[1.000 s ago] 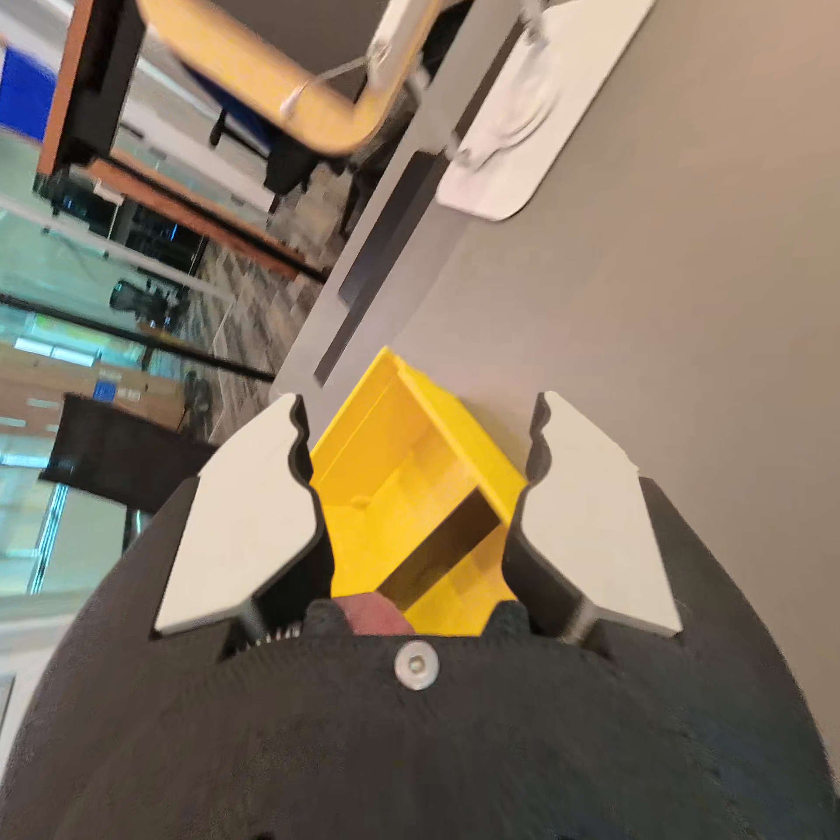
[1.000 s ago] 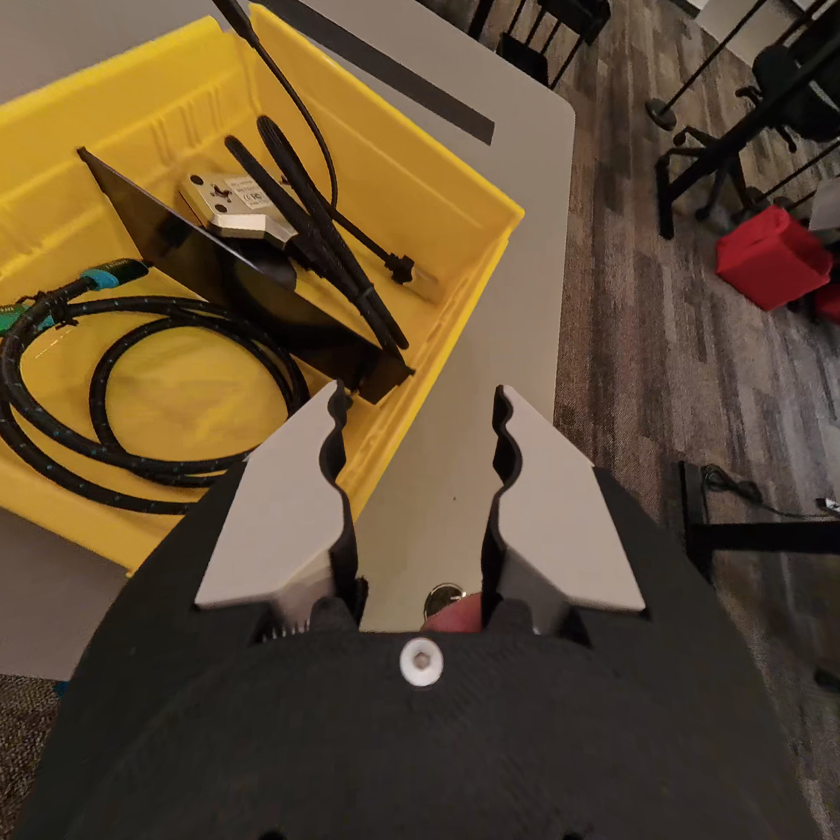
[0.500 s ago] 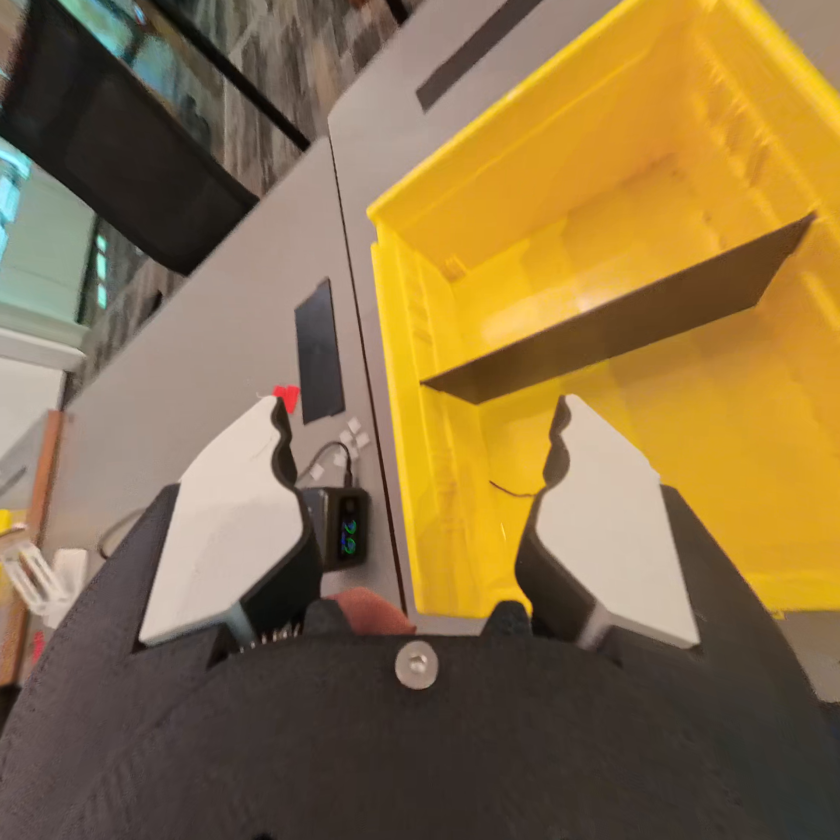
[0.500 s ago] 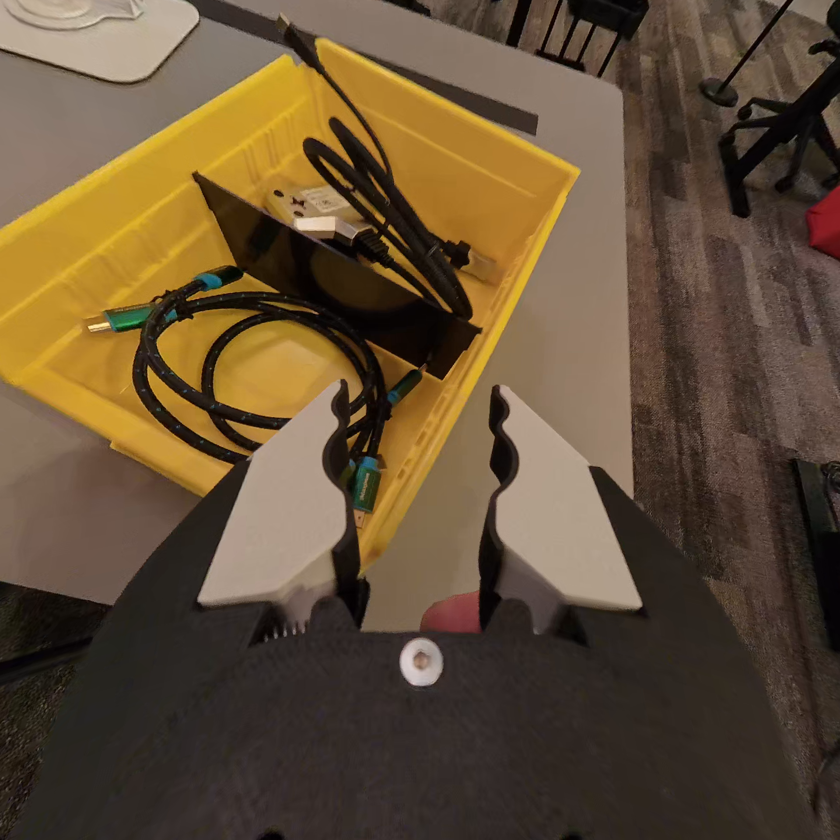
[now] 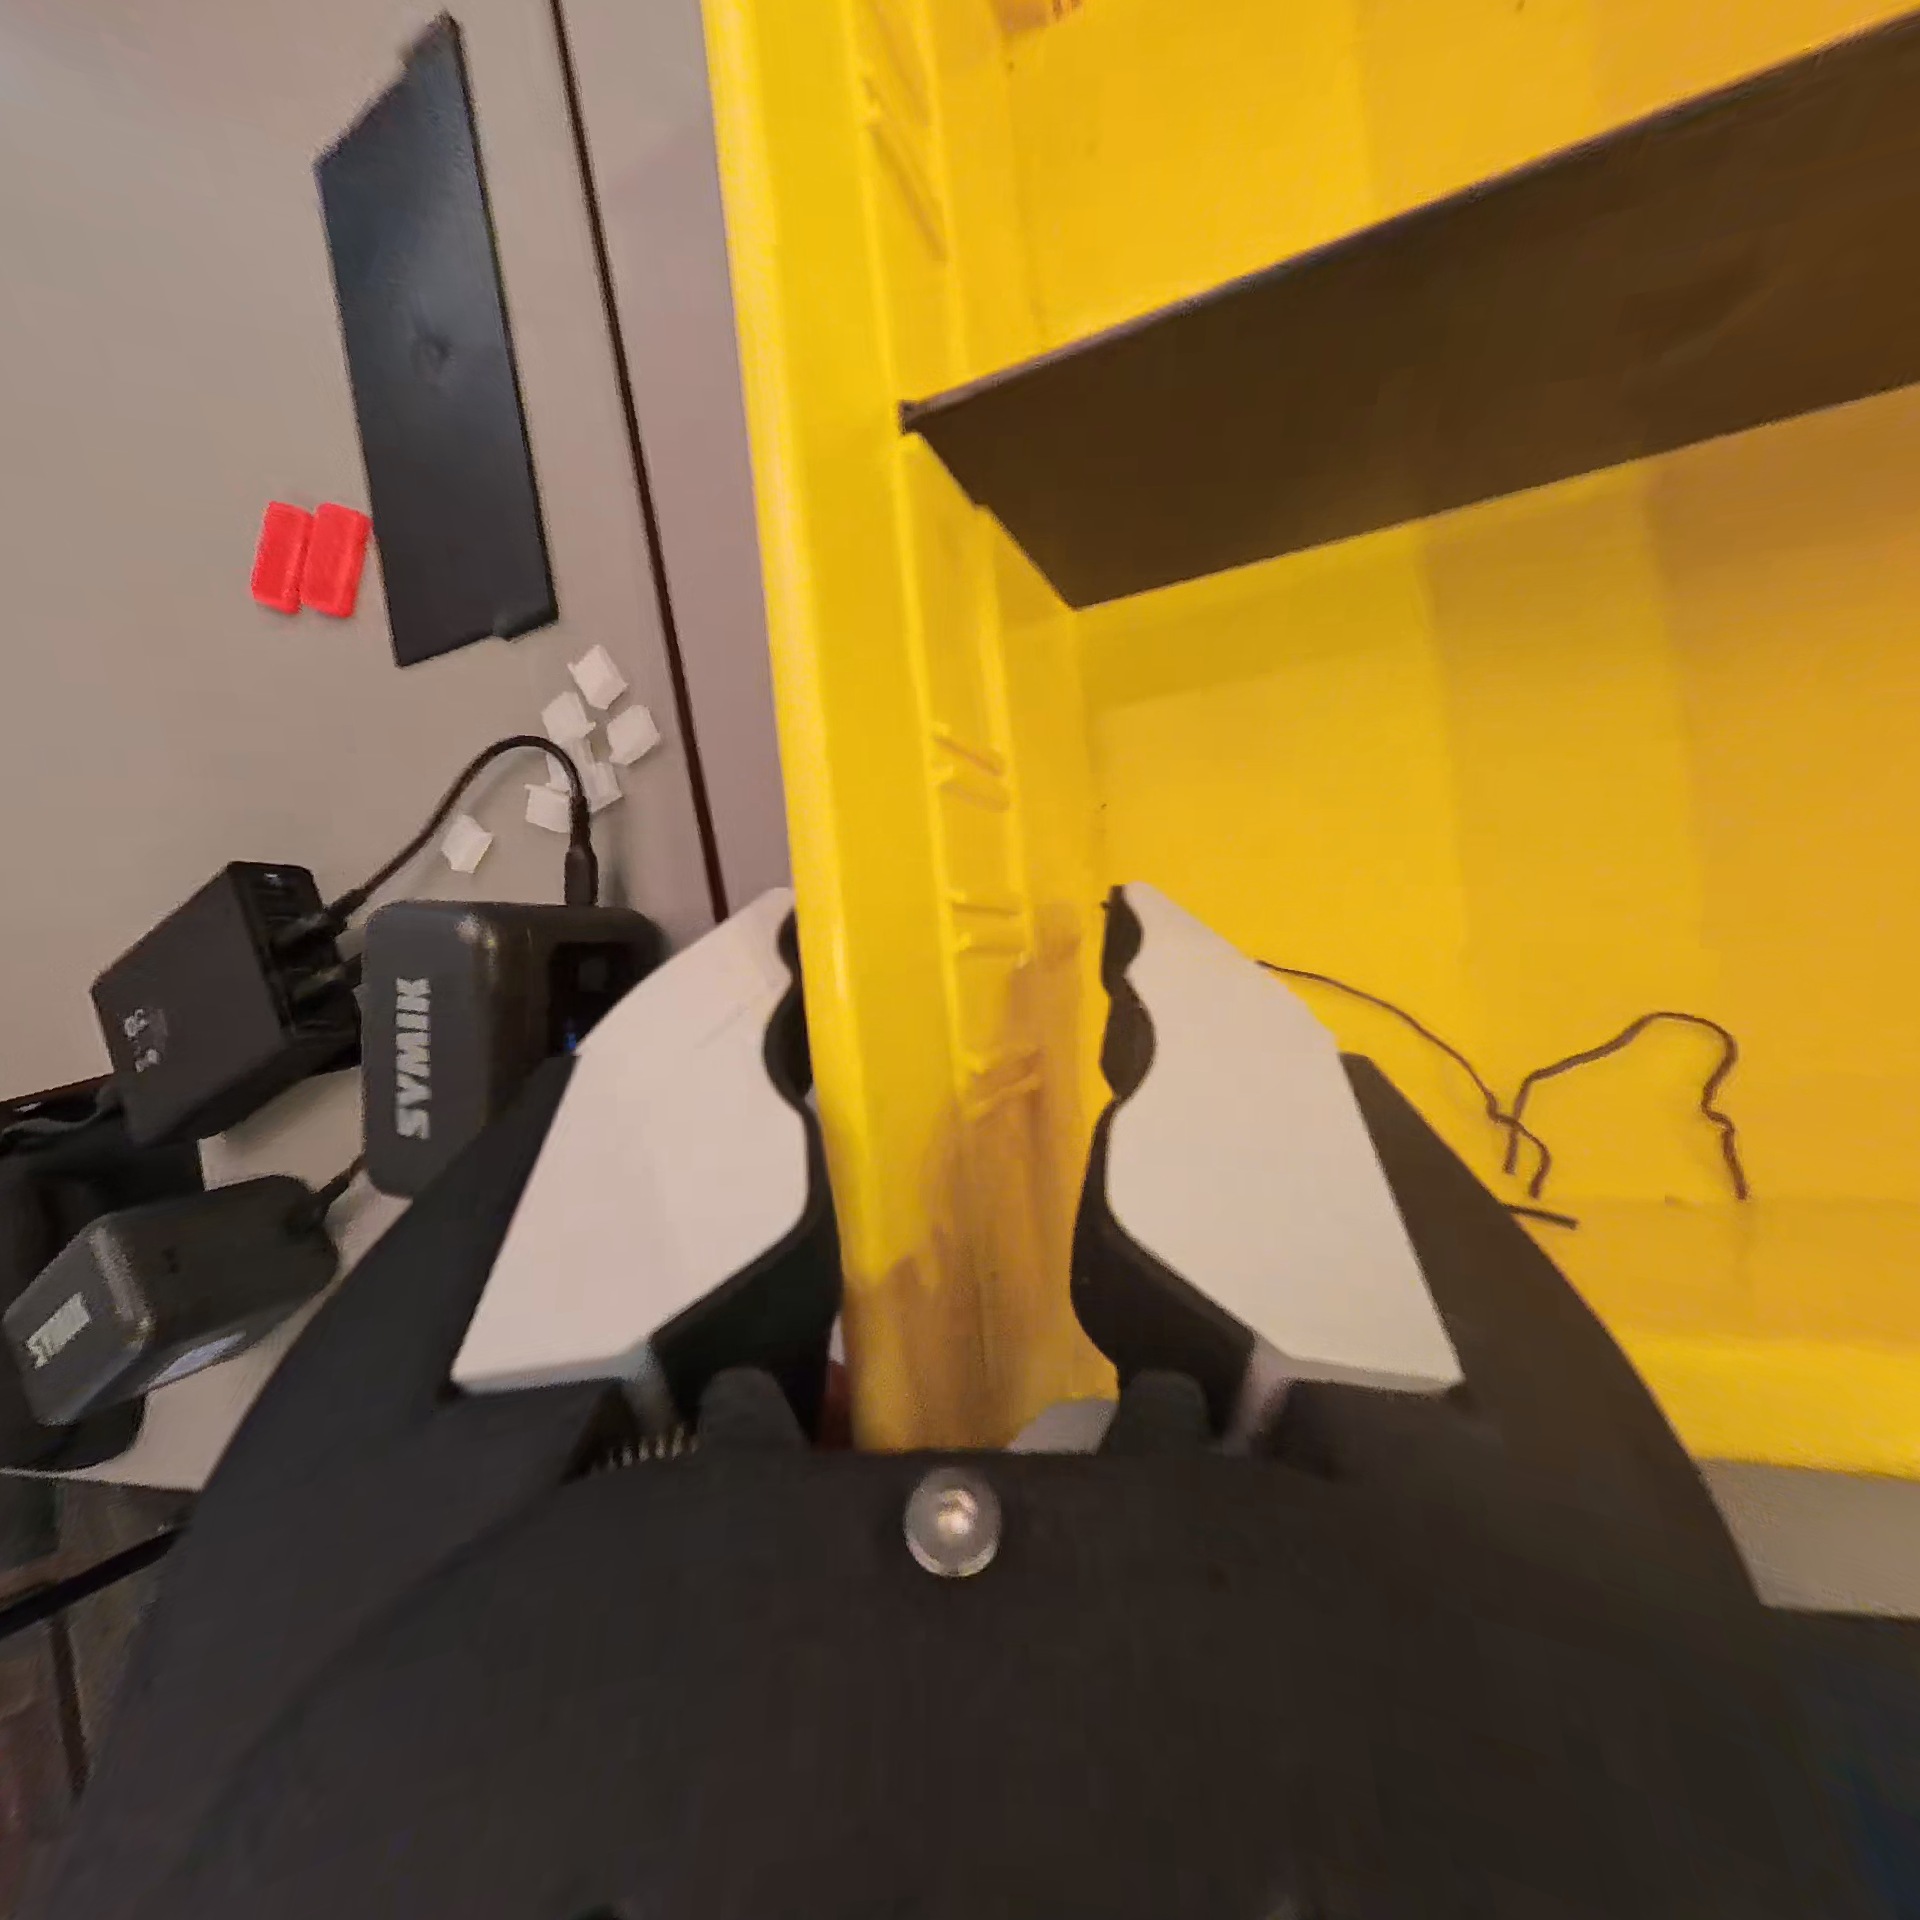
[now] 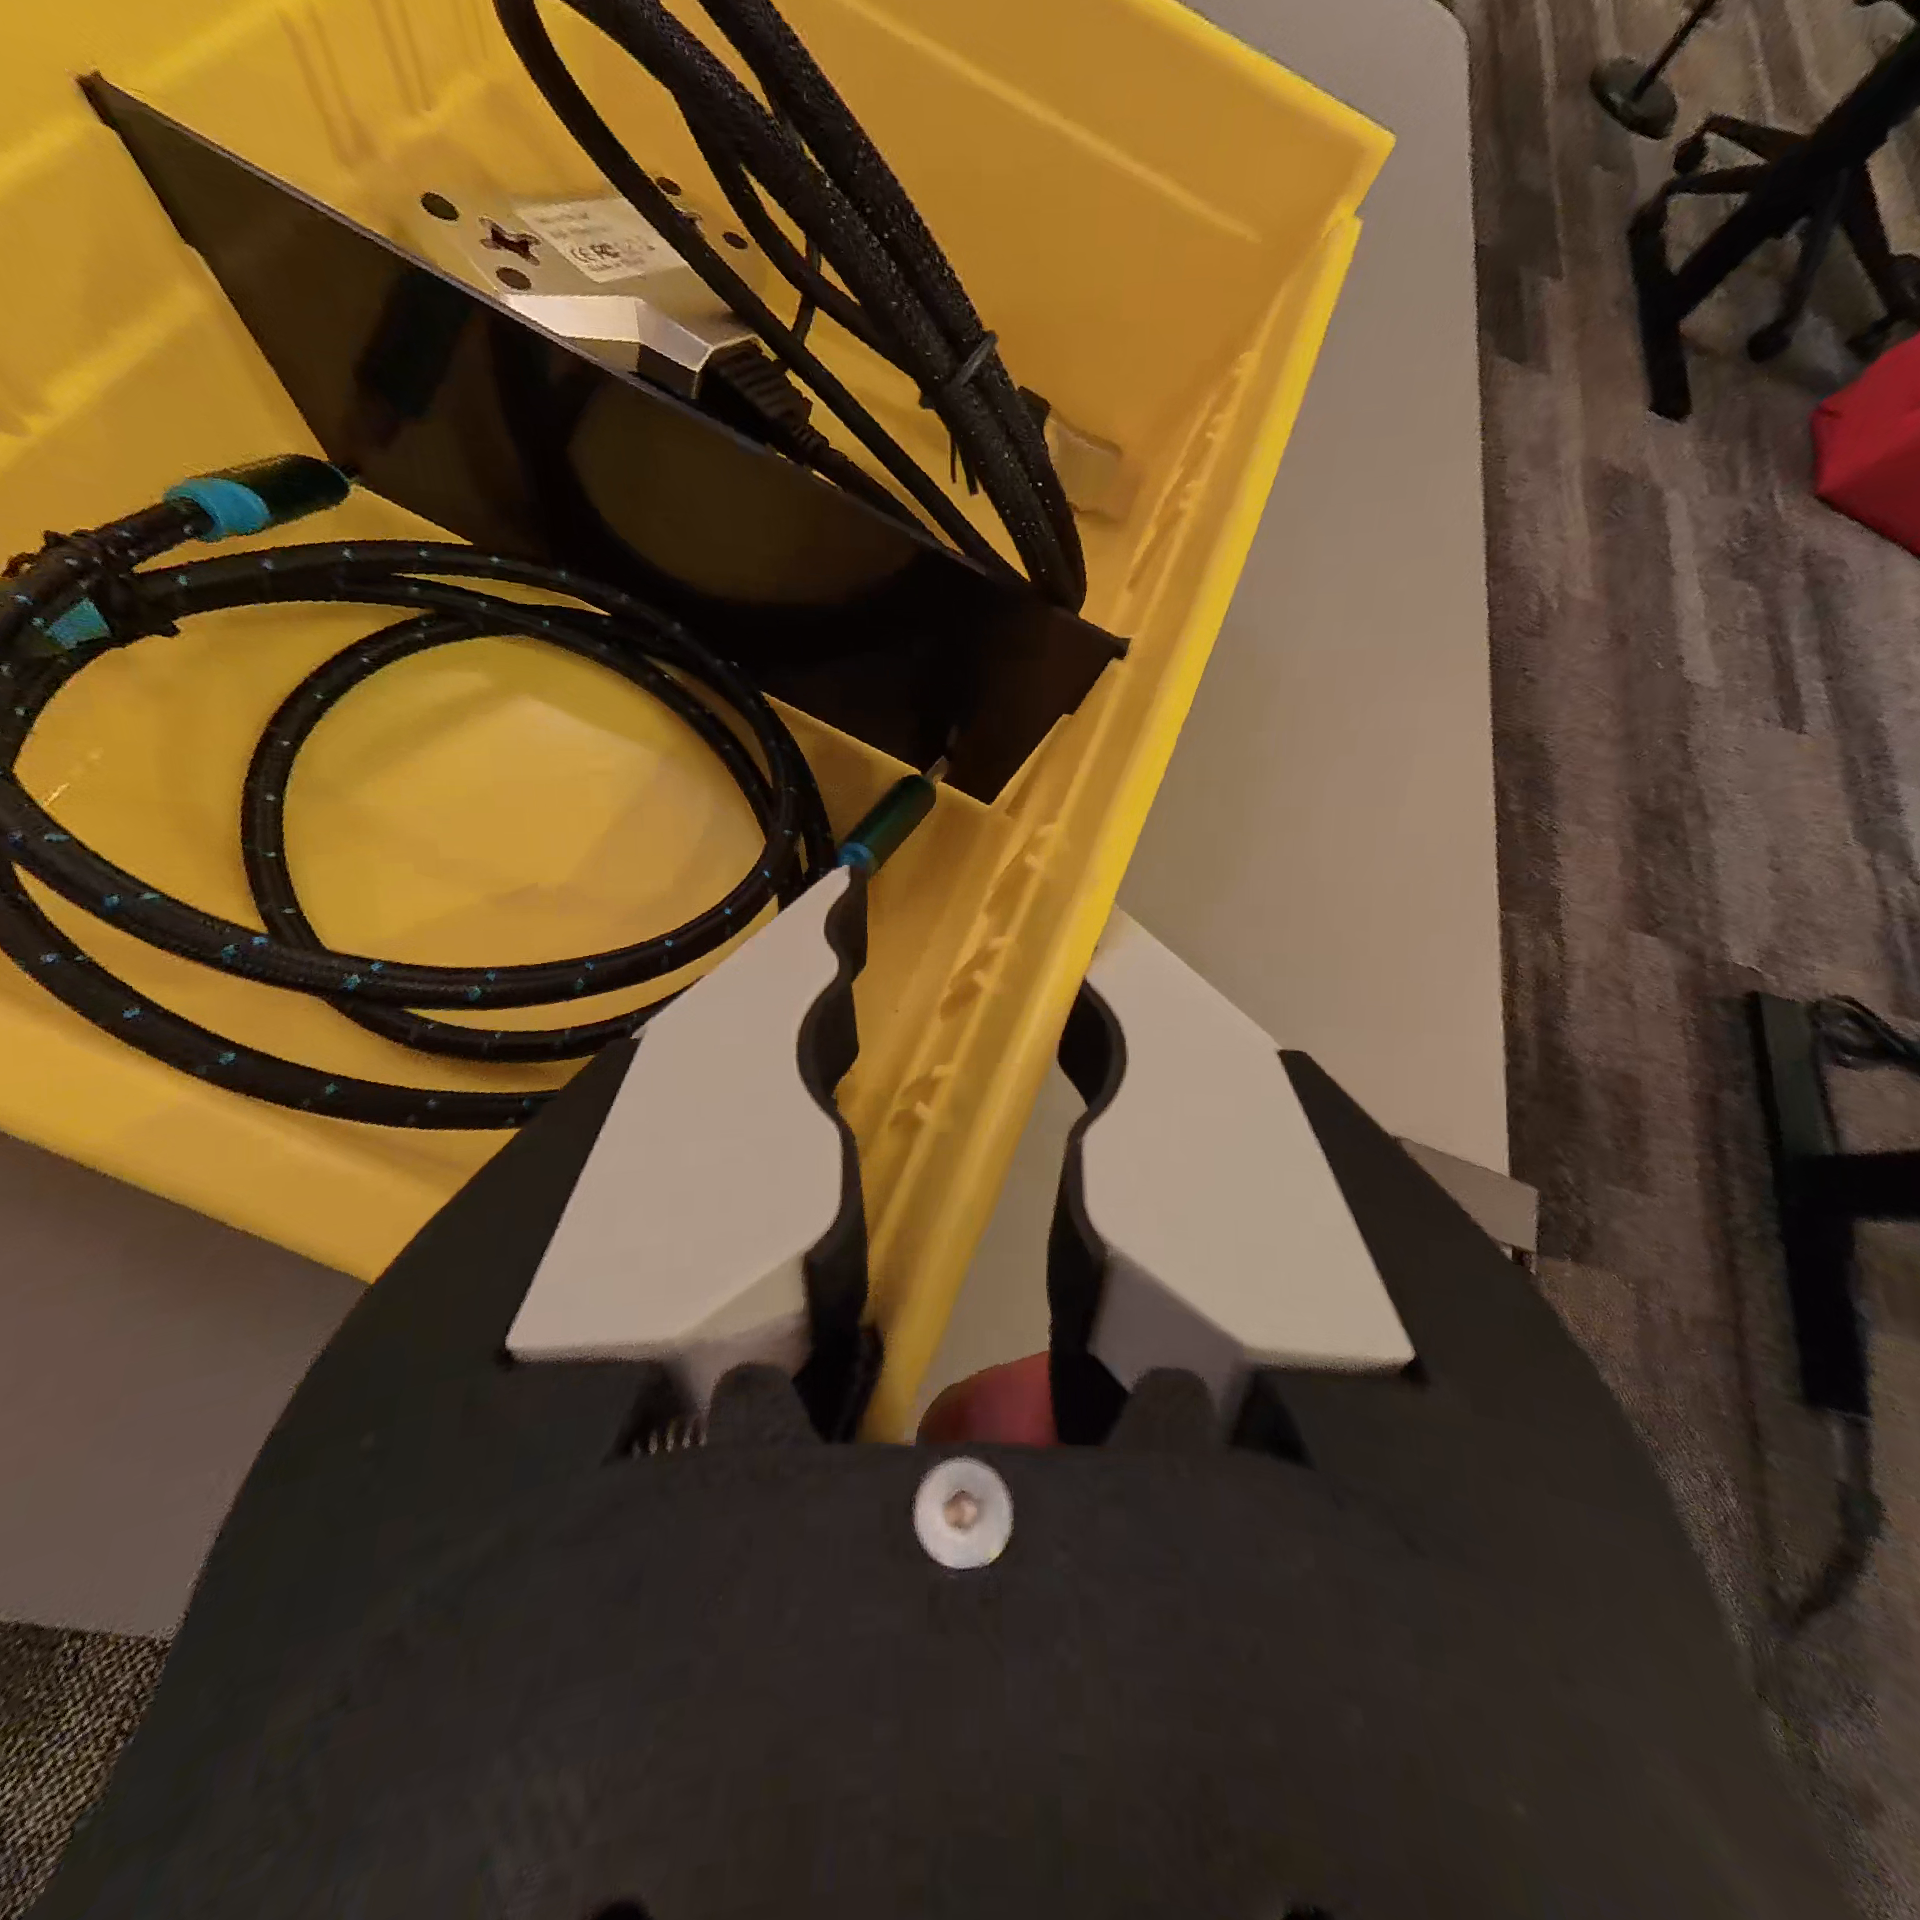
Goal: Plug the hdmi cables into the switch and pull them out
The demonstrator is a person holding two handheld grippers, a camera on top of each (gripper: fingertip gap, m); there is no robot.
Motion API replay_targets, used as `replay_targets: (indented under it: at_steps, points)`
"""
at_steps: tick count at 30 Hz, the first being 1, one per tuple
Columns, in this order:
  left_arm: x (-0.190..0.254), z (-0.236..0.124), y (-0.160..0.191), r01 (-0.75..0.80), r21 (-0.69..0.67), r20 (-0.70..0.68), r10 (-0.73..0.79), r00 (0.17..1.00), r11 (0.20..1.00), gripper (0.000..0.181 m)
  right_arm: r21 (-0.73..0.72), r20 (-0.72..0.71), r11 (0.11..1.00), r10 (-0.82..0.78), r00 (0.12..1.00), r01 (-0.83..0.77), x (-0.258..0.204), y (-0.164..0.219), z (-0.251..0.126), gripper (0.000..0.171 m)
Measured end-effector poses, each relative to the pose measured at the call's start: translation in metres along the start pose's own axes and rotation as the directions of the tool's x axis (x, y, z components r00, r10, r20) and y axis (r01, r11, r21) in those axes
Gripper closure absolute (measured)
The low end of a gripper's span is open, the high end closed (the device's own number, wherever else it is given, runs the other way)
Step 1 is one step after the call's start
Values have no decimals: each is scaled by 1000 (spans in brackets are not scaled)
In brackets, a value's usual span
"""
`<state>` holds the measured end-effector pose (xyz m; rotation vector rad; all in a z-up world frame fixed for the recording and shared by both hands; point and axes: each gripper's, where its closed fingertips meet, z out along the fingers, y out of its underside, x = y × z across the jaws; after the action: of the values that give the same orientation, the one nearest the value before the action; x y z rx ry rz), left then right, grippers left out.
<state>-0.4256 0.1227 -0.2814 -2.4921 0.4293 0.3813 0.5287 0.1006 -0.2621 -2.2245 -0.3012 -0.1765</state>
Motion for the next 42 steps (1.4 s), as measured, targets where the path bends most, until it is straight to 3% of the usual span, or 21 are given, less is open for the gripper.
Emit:
replay_targets:
  at_steps: [3,7,17,25,27,33,42]
  points:
    - [-4,1,-2,10,10,-25,-10,1000,1000,146,12,43,1000,9,999,-10,-2,-4,5,145]
    - [13,-9,-13,203,80,-263,-176,949,976,177,41,86,999,22,996,-26,-10,-12,10,157]
    - [21,-23,-24,272,179,-309,-209,928,945,178,98,222,995,-41,974,20,-97,-42,13,165]
    - [25,-49,-35,316,259,-334,-222,916,913,176,160,297,984,-125,946,80,-193,-74,16,143]
    - [23,-53,-31,331,265,-333,-237,913,905,176,181,360,978,-168,918,108,-224,-81,15,131]
    - [6,-73,-23,398,323,-315,-299,901,859,175,215,460,970,-206,864,117,-292,-106,17,122]
    - [-12,-103,-24,454,418,-320,-340,884,787,175,238,647,970,-202,735,57,-408,-137,5,94]
